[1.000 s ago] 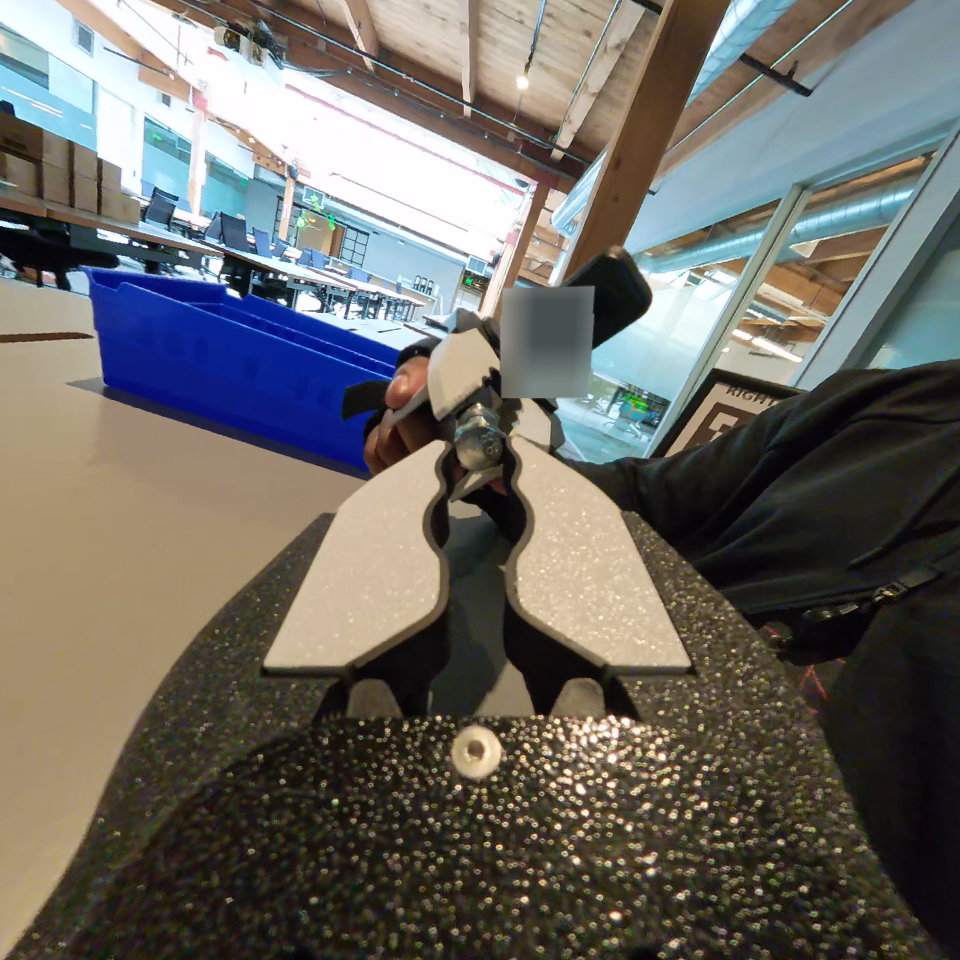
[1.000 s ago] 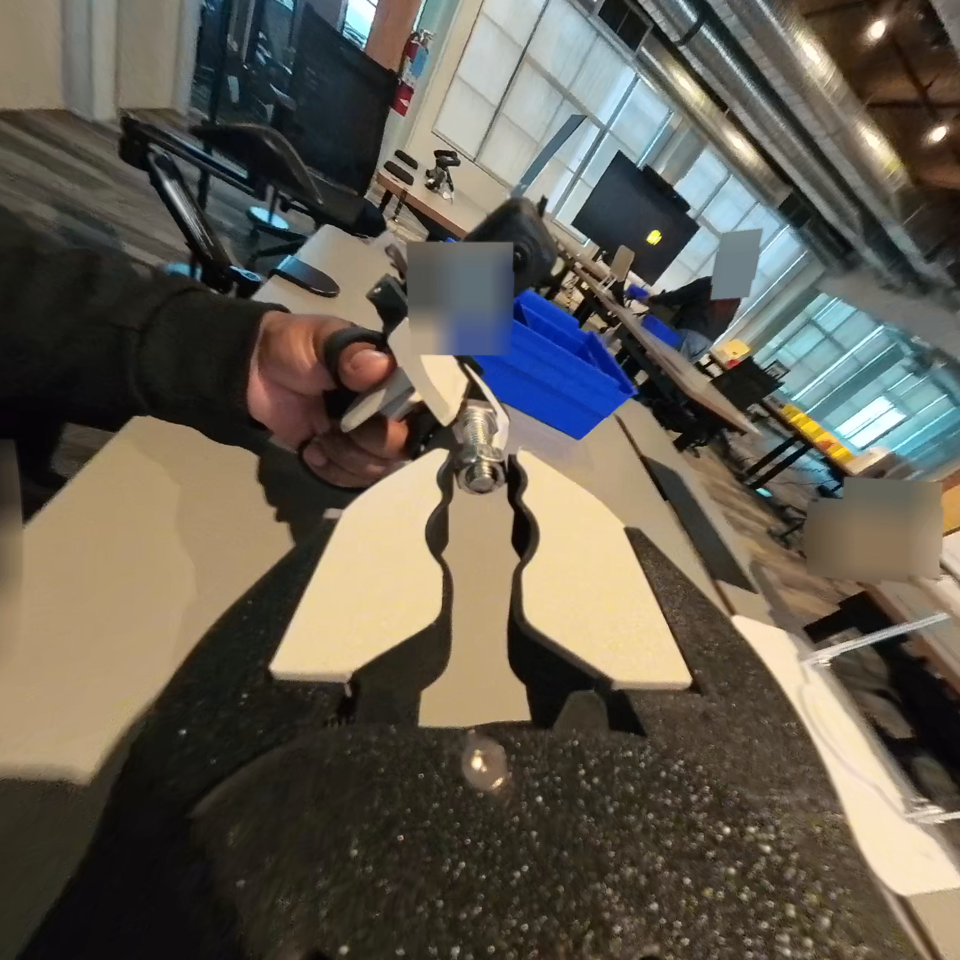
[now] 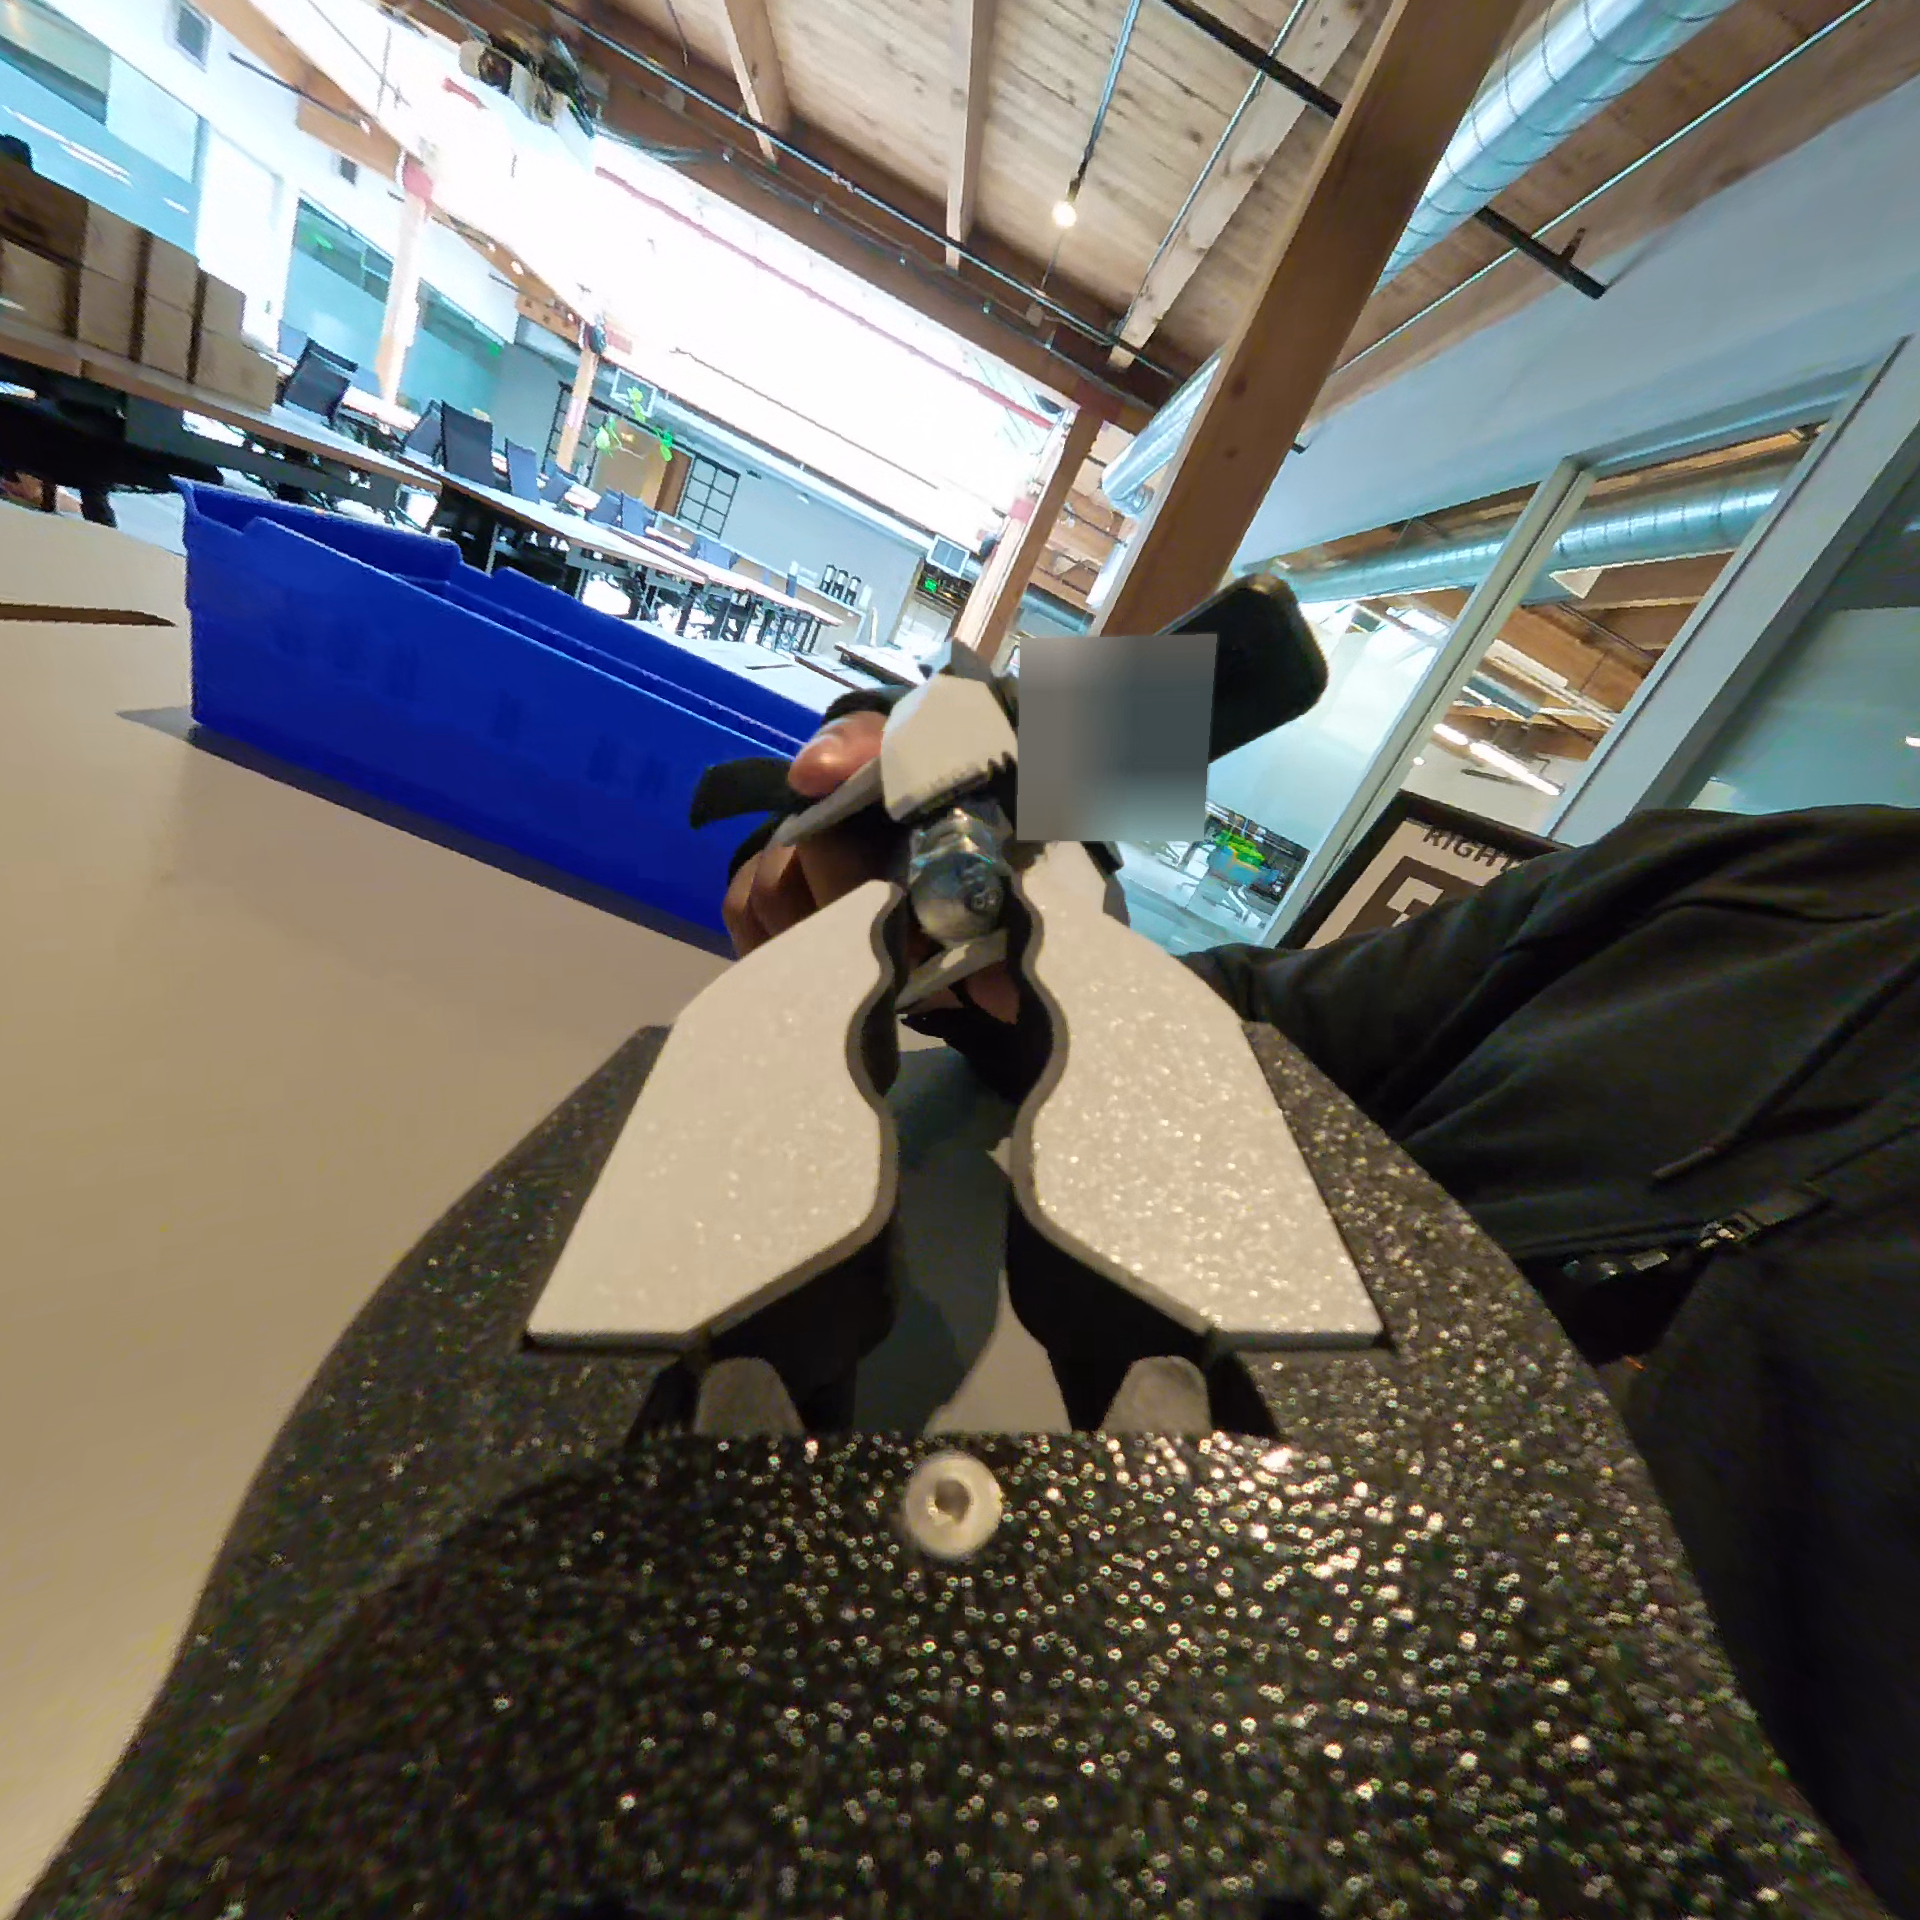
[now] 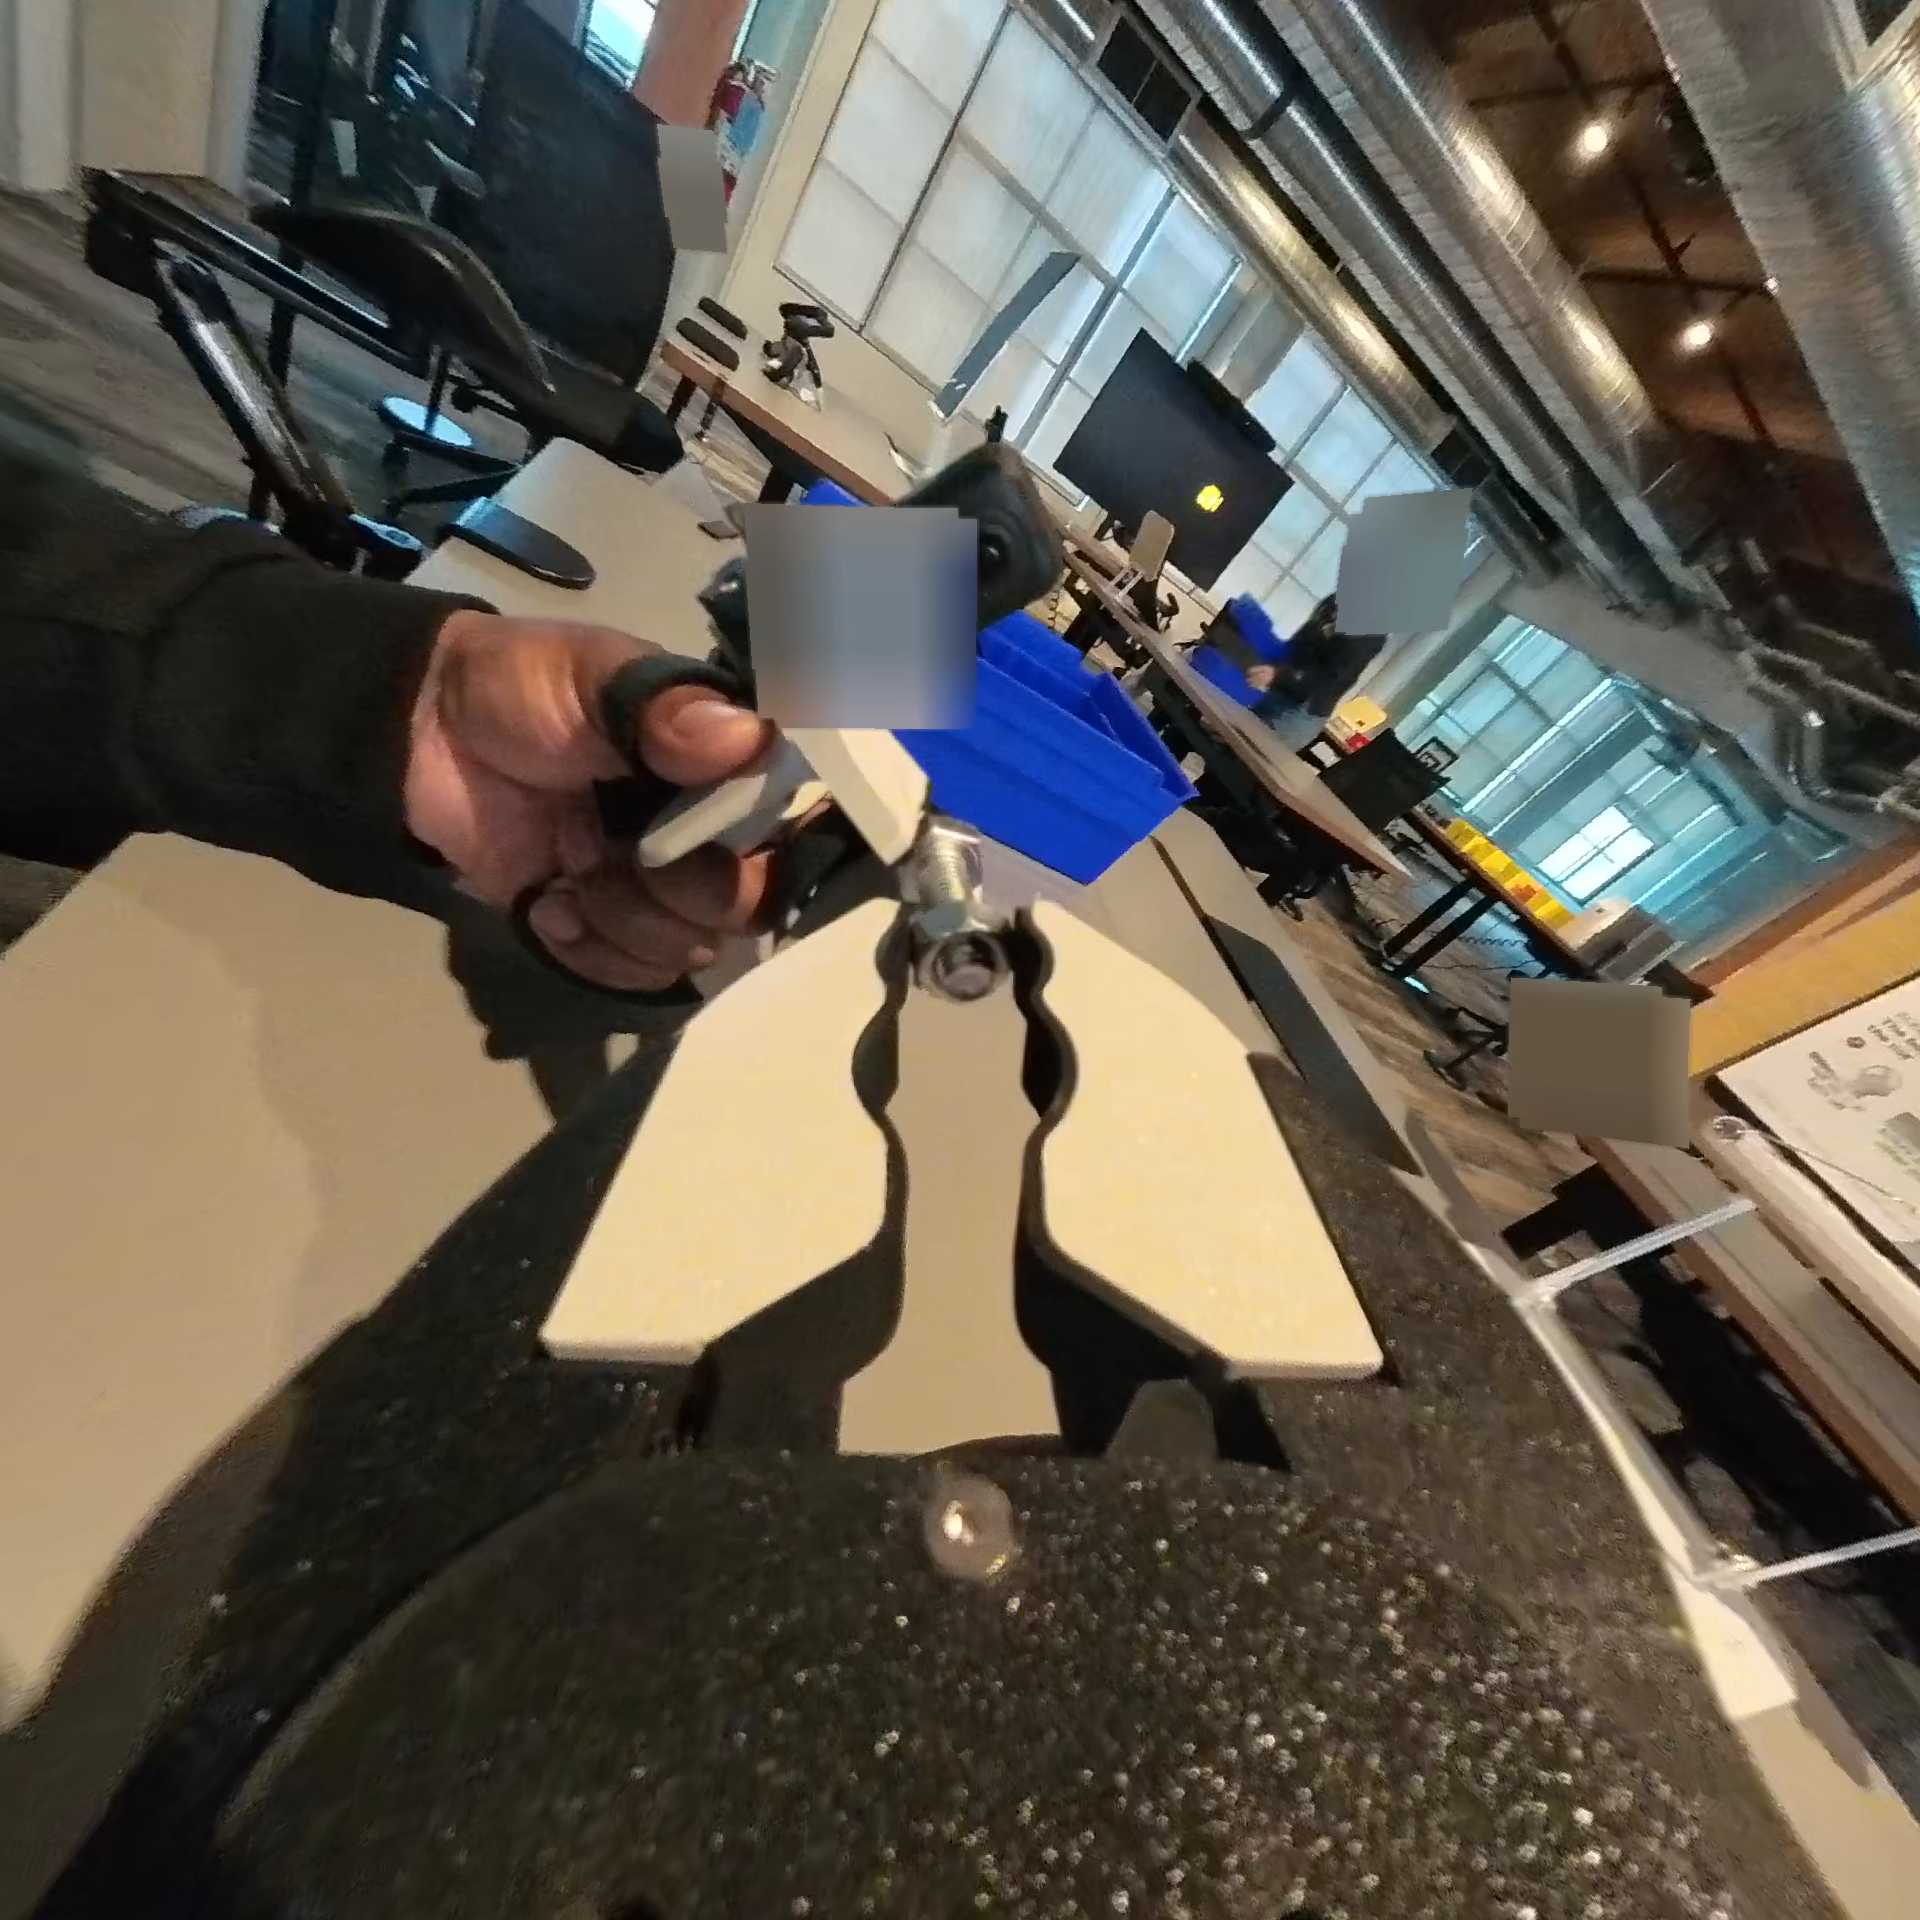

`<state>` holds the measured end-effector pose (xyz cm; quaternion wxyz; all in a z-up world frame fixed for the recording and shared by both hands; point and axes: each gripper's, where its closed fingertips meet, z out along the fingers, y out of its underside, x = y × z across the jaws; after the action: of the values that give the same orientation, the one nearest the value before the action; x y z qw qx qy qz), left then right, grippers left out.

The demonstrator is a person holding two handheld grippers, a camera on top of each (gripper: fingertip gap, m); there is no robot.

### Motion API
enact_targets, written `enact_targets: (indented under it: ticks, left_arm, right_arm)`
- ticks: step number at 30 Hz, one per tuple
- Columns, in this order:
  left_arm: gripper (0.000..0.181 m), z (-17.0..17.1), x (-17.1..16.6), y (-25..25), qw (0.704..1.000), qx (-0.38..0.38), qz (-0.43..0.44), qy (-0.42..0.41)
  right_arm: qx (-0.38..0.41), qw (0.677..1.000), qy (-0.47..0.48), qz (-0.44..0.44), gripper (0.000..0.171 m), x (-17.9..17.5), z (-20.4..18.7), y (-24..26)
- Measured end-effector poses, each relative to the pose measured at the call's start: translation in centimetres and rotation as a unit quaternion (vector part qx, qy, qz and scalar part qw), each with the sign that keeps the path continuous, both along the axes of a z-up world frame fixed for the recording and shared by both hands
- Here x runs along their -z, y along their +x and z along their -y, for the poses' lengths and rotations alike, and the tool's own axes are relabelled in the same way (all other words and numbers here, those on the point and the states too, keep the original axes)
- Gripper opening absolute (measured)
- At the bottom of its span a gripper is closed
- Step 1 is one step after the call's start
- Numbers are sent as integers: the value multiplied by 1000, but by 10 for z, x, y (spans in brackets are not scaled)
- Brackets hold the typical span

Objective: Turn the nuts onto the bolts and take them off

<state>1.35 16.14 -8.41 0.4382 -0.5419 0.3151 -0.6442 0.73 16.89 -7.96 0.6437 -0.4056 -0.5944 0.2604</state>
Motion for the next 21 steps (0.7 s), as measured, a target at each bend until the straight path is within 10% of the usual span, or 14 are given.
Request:
enact_targets:
  ticks: [5,11,21]
  left_arm:
    - [17,-2,1,-1,999,-23,-21,23]
    - [17,-1,0,2,996,-45,-40,60]
    - [17,-3,-3,-5,1000,-11,14,-3]
  right_arm:
    - [-47,989,-138,-5,18,3,0,-1]
    - [-180,902,-389,-55,18,-4,4,3]
    - [-11,1000,-21,4,38,-1,-1,3]
